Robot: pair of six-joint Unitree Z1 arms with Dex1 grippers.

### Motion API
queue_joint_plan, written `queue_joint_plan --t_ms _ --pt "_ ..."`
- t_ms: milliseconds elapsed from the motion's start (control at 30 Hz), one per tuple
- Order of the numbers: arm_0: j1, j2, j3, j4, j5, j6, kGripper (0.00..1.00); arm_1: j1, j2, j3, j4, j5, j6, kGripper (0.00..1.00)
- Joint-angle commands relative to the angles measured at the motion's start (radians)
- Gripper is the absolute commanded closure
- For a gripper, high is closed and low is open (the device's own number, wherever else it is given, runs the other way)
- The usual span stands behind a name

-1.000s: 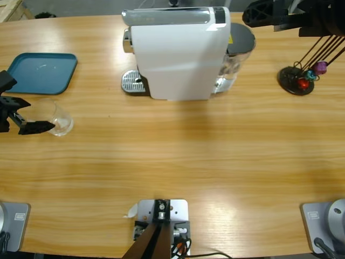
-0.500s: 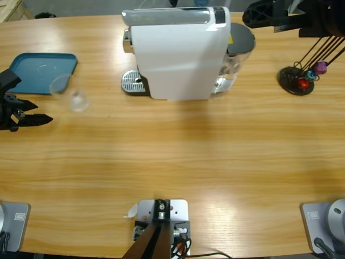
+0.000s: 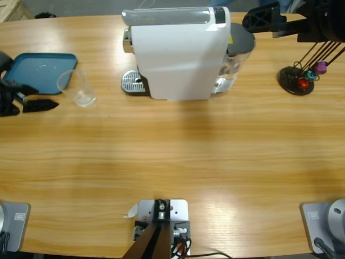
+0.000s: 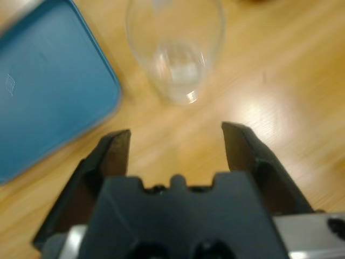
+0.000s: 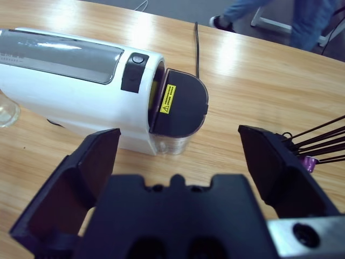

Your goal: Pour coffee

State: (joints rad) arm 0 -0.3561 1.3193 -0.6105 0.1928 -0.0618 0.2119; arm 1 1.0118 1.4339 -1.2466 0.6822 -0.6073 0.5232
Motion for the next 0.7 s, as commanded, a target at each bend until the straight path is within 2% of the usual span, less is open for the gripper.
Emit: queue_joint_plan --t_ms 33,167,533,700 --pt "0.001 0.221 -0.020 -0.194 -0.053 -0.038 0.004 -0.010 0.028 0.019 -0.009 0.014 -0.015 0.000" --pt "-0.009 0.279 -0.020 -0.264 -0.069 -0.055 0.004 -0.014 0.055 0.000 -0.007 0.021 -0.019 0.000" --pt "-0.003 0.327 -0.015 -0.334 -0.053 -0.054 0.033 -0.027 0.110 -0.037 -0.007 0.034 -0.020 0.000" --pt "-0.003 0.333 0.002 -0.334 -0.053 -0.052 0.199 -0.032 0.111 -0.036 -0.009 0.034 -0.020 0.000"
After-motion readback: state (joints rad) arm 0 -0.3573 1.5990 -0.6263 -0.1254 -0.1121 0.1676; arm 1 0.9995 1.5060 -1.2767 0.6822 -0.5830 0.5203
